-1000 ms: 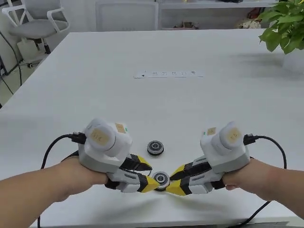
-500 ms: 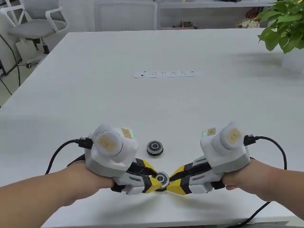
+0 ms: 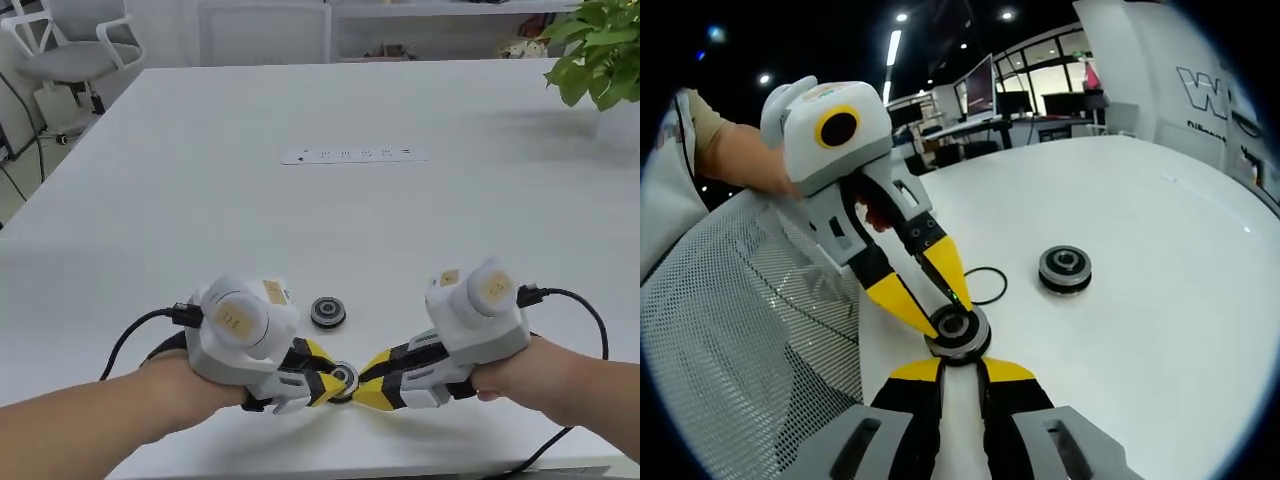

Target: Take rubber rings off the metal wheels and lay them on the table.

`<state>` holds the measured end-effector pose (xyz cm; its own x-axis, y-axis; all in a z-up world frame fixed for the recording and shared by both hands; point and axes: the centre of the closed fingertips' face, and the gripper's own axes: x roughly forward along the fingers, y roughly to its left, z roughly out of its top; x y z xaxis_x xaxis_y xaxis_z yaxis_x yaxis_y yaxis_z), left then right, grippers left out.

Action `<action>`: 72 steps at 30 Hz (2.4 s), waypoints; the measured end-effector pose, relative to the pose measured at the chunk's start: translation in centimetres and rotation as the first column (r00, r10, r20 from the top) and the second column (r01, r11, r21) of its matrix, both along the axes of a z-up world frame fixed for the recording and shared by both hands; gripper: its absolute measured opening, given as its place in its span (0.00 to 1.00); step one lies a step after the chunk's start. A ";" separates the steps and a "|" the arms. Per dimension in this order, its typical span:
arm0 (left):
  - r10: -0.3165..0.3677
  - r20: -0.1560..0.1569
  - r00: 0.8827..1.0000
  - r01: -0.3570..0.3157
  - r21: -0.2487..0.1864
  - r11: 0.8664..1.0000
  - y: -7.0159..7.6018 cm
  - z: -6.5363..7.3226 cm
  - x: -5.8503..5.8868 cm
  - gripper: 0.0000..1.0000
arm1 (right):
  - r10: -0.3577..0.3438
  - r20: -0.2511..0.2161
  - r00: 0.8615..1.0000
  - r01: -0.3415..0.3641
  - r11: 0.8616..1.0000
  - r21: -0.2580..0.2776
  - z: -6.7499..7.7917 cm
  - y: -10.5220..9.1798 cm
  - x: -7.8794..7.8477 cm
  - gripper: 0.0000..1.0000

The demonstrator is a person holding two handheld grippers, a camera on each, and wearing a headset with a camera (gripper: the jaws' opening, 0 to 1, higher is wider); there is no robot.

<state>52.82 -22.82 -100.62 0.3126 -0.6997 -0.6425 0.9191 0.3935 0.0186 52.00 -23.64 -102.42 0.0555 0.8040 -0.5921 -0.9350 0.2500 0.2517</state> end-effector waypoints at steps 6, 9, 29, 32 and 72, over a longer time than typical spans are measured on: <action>0.002 -0.007 1.000 -0.002 -0.019 1.000 -0.1 0.1 0.0 0.13 | -0.027 0.005 1.000 0.027 0.999 -0.020 -0.4 -0.3 0.4 0.02; 0.003 -0.002 1.000 -0.003 -0.018 1.000 -0.1 0.0 0.0 0.13 | -0.029 -0.022 0.999 0.029 1.000 0.001 -0.2 -0.2 0.2 0.02; -0.017 0.013 1.000 0.017 0.003 1.000 -0.3 0.0 -0.1 0.13 | -0.145 -0.124 0.982 0.151 0.988 0.037 0.1 -0.9 0.9 0.00; -0.017 0.014 1.000 0.017 0.005 1.000 -0.3 0.0 -0.1 0.13 | -0.150 -0.131 0.980 0.157 0.987 0.045 0.2 -1.0 0.9 0.00; -0.002 0.008 1.000 0.001 0.018 1.000 -0.4 -0.1 -0.3 0.12 | -0.121 -0.160 0.980 0.142 0.982 0.124 2.0 0.4 0.1 0.00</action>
<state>52.56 -23.26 -100.70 0.3166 -0.6883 -0.6527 0.9195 0.3917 0.0330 52.06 -23.26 -100.46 0.0845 0.8683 -0.4888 -0.8447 0.3226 0.4270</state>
